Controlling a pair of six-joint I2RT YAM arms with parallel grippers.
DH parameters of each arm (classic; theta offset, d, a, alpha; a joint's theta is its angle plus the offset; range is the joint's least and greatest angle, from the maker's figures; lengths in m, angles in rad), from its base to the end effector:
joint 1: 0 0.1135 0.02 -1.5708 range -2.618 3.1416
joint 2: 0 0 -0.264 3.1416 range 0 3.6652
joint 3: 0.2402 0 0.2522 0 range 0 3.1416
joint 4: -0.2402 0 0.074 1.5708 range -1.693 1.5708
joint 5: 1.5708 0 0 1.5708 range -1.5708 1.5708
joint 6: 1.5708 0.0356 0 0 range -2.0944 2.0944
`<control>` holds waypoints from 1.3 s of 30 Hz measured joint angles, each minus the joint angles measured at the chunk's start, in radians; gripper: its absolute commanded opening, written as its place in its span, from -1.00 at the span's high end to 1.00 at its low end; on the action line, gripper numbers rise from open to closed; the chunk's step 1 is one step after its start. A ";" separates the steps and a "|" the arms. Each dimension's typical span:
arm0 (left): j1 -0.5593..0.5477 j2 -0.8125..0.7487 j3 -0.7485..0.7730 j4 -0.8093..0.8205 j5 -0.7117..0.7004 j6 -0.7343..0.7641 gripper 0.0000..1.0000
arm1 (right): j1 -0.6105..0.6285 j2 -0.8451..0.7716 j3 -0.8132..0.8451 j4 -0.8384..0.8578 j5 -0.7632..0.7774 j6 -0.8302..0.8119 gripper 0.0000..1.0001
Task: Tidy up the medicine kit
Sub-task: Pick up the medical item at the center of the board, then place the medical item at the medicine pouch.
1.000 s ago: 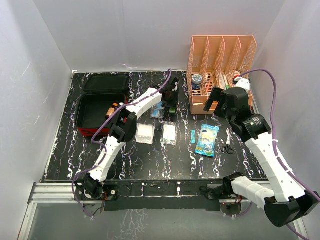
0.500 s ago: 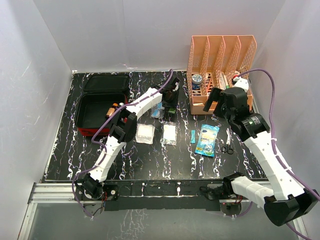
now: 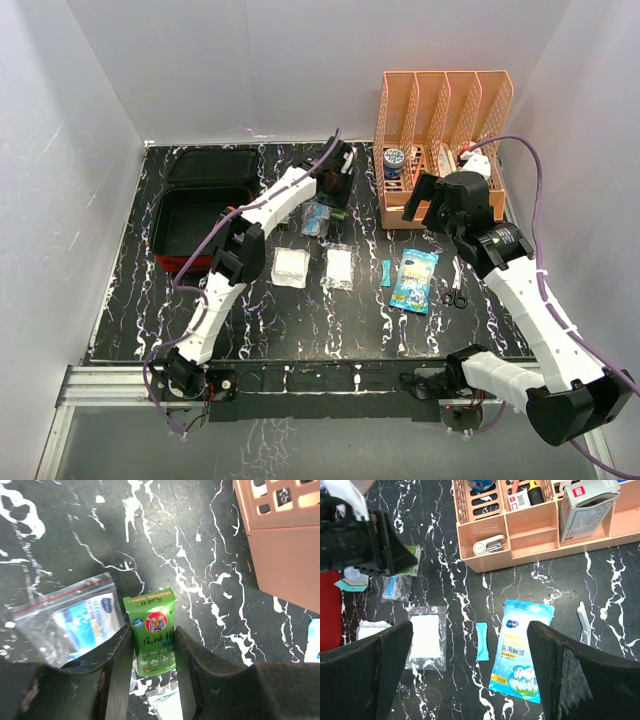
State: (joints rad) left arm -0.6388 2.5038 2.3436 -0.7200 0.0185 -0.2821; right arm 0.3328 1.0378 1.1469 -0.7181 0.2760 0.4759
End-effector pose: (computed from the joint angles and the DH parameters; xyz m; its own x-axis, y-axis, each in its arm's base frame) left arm 0.4438 -0.3304 0.2064 -0.7630 0.2200 -0.6078 0.4094 0.8921 -0.1910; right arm 0.2032 0.0600 0.3653 -0.5278 0.2840 -0.8005 0.1561 0.9588 0.2372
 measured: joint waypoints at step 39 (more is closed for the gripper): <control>0.627 -0.511 -0.458 -0.080 0.050 0.392 0.41 | 0.003 0.298 -0.056 0.282 -0.204 0.004 -0.97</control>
State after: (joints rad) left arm -0.0120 1.9926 1.8854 -0.7998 0.0689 0.1101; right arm 0.3359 1.3361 1.0912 -0.4362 0.0715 0.4797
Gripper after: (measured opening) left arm 0.308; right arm 0.983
